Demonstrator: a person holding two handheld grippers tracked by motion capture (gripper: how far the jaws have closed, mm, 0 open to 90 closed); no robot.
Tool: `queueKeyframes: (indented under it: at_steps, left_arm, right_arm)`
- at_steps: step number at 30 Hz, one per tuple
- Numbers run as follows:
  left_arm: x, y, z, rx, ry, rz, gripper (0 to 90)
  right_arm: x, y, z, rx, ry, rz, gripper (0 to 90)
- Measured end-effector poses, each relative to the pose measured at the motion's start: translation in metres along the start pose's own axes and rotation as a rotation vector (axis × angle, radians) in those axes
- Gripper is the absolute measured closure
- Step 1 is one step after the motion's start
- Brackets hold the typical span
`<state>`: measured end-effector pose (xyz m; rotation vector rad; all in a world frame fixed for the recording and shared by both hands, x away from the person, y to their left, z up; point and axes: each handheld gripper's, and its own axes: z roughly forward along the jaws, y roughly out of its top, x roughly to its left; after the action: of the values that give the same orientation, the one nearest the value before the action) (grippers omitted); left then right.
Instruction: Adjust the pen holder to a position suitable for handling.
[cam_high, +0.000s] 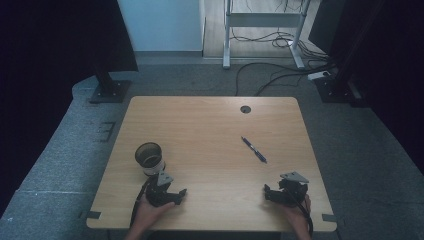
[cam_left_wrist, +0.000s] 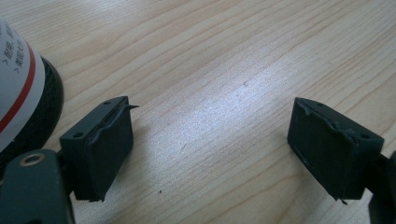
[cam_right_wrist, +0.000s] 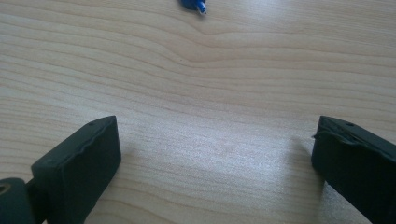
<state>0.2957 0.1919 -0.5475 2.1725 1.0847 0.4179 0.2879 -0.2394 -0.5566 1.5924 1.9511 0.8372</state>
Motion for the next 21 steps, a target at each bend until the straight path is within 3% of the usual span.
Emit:
queueKeyframes:
  at_steps: [11,14,16,21]
  left_arm:
    - [-0.003,0.000,0.000,-0.001,0.006,-0.005,14.7]
    - [-0.002,0.002,-0.002,-0.012,-0.008,-0.030,15.4]
    - [-0.005,0.006,-0.004,-0.037,-0.034,-0.019,15.8]
    - [-0.010,0.008,-0.005,-0.034,-0.063,0.018,15.5]
  right_arm:
    - [-0.001,0.000,0.001,-0.001,0.006,-0.007,0.0]
    - [-0.001,0.000,0.001,-0.001,0.001,0.002,0.2]
    - [-0.002,0.002,0.002,0.002,-0.010,0.010,0.0]
    - [-0.002,0.001,0.001,0.003,-0.009,0.013,0.0]
